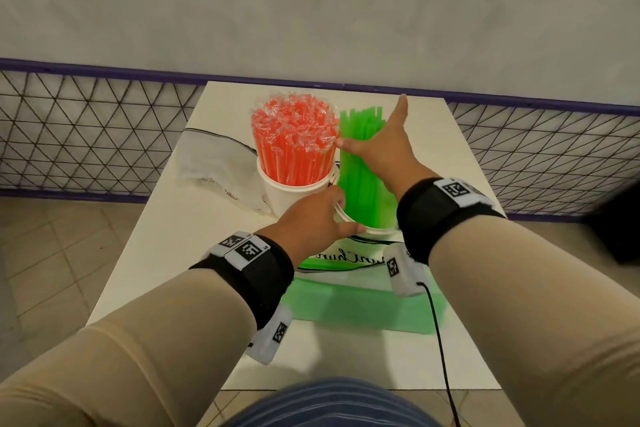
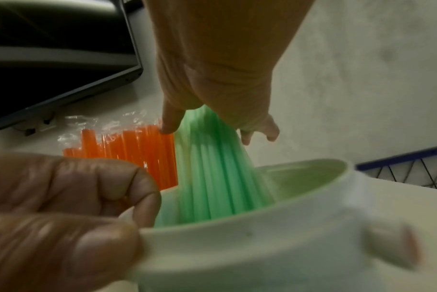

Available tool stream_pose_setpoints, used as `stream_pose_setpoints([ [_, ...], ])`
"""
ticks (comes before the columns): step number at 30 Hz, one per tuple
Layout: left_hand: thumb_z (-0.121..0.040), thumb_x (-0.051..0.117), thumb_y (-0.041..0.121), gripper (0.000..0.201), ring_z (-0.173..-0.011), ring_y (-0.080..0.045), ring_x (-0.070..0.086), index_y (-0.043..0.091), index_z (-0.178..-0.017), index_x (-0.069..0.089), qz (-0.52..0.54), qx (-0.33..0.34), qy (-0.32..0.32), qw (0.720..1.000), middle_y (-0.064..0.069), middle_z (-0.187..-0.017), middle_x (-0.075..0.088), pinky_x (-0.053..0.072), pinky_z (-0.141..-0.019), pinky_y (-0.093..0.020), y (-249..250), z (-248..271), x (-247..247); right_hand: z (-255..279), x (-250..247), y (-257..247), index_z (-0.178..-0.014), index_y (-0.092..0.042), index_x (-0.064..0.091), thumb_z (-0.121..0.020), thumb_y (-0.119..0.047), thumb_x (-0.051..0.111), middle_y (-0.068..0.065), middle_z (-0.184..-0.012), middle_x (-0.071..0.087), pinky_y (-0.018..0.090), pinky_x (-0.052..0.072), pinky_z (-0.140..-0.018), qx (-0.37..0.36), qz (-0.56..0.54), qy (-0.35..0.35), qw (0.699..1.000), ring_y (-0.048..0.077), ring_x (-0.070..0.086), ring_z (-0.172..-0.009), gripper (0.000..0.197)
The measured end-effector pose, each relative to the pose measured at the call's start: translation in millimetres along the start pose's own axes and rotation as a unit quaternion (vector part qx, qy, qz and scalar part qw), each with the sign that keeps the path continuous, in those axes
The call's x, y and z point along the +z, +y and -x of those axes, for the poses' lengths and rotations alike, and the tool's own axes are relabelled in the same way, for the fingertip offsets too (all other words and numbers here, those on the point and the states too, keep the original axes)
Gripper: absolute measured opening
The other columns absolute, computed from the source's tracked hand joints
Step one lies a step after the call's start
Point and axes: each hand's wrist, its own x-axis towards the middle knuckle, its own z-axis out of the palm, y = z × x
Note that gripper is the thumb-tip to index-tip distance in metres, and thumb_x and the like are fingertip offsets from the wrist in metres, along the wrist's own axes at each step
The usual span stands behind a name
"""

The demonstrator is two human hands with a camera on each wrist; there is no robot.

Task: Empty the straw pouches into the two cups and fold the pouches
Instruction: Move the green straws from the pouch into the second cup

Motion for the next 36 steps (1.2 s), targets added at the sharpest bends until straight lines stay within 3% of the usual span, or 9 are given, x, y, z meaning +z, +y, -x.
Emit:
stream_pose_setpoints([
  [7, -0.077, 0.069, 0.060, 0.047, -0.088, -0.022, 0.058, 0.028, -0.101, 0.045, -0.007, -0.012, -0.022, 1.000, -0.001, -0.098, 0.059, 0.052, -0.082, -0.041, 0.2, -1.3, -3.6, -2.8, 13.3, 3.4, -0.152, -0.027, 0.018, -0.070, -0.015, 0.086, 0.007, -0.153, 0.034, 0.034, 0.043, -0.102, -0.013, -0.048, -0.076, 0.996, 0.024, 0.040, -0.134, 0.107],
  [12, -0.078, 0.068, 0.060, 0.048, -0.085, -0.022, 0.058, 0.025, -0.103, 0.046, -0.007, -0.011, -0.017, 1.000, -0.003, -0.095, 0.060, 0.052, -0.081, -0.040, 2.9, 0.7, -3.4, -11.2, 14.5, -0.8, -0.128, -0.022, 0.051, -0.068, -0.009, 0.082, -0.001, -0.104, 0.065, 0.043, 0.059, -0.082, -0.022, -0.082, -0.029, 0.996, 0.017, 0.067, -0.092, 0.069],
  [21, -0.078, 0.069, 0.059, 0.046, -0.095, -0.023, 0.060, 0.029, -0.102, 0.044, 0.014, -0.015, -0.021, 1.000, -0.003, -0.101, 0.062, 0.052, -0.083, -0.043, 2.3, 3.0, -3.6, -14.6, -3.4, 47.3, -0.118, -0.021, 0.055, -0.067, -0.014, 0.081, -0.001, -0.104, 0.067, 0.047, 0.057, -0.085, 0.015, -0.200, 0.108, 0.974, 0.018, 0.068, -0.093, 0.058],
  [25, -0.079, 0.069, 0.057, 0.048, -0.105, -0.023, 0.060, 0.029, -0.111, 0.047, 0.023, -0.007, -0.016, 1.000, -0.003, -0.117, 0.061, 0.050, -0.084, -0.037, 0.7, 2.5, -3.2, -10.2, -7.6, 54.2, -0.140, -0.024, 0.034, -0.061, -0.033, 0.088, 0.001, -0.128, 0.057, 0.046, 0.050, -0.099, 0.004, -0.159, 0.075, 0.984, 0.020, 0.058, -0.116, 0.096],
  [28, -0.079, 0.069, 0.059, 0.068, -0.119, -0.021, 0.057, 0.031, -0.135, 0.041, 0.021, 0.007, -0.001, 1.000, 0.000, -0.141, 0.052, 0.047, -0.090, -0.034, -0.6, 5.6, -5.5, -4.1, -13.5, 39.8, -0.151, -0.027, 0.012, -0.060, -0.051, 0.085, 0.008, -0.151, 0.032, 0.046, 0.032, -0.114, -0.048, -0.079, 0.153, 0.984, 0.023, 0.032, -0.139, 0.120],
  [31, -0.077, 0.070, 0.059, 0.057, -0.110, -0.018, 0.061, 0.032, -0.119, 0.041, 0.035, 0.001, 0.039, 0.999, 0.002, -0.129, 0.060, 0.052, -0.088, -0.041, -5.9, 10.7, -6.9, 18.0, -17.8, 10.9, -0.144, -0.011, 0.032, -0.070, -0.050, 0.077, 0.006, -0.137, 0.041, 0.035, 0.032, -0.112, -0.182, -0.018, 0.280, 0.943, 0.020, 0.038, -0.130, 0.095],
  [33, -0.080, 0.067, 0.056, 0.038, -0.100, -0.015, 0.063, 0.032, -0.096, 0.043, 0.046, -0.011, 0.070, 0.996, 0.006, -0.116, 0.063, 0.053, -0.083, -0.041, -11.1, 14.9, -9.7, 38.1, -13.2, -5.6, -0.116, -0.012, 0.056, -0.079, -0.033, 0.071, 0.000, -0.109, 0.055, 0.029, 0.045, -0.093, -0.281, -0.004, 0.235, 0.930, 0.016, 0.054, -0.102, 0.045],
  [35, -0.085, 0.064, 0.046, 0.024, -0.096, -0.018, 0.063, 0.026, -0.085, 0.052, 0.021, -0.028, 0.077, 0.996, 0.005, -0.108, 0.065, 0.052, -0.084, -0.039, -16.1, 18.1, -16.2, 60.6, -4.1, -13.3, -0.091, -0.014, 0.064, -0.086, -0.021, 0.063, -0.002, -0.086, 0.063, 0.031, 0.049, -0.073, -0.313, 0.067, 0.047, 0.946, 0.015, 0.058, -0.078, 0.009],
  [36, -0.087, 0.063, 0.042, 0.019, -0.095, -0.021, 0.062, 0.023, -0.083, 0.059, -0.002, -0.039, 0.063, 0.997, 0.003, -0.104, 0.066, 0.051, -0.083, -0.038, -18.0, 19.8, -19.9, 69.4, 3.5, -11.1, -0.087, -0.013, 0.066, -0.088, -0.020, 0.059, -0.001, -0.081, 0.065, 0.030, 0.048, -0.068, -0.299, 0.143, -0.063, 0.941, 0.016, 0.059, -0.074, 0.010],
])
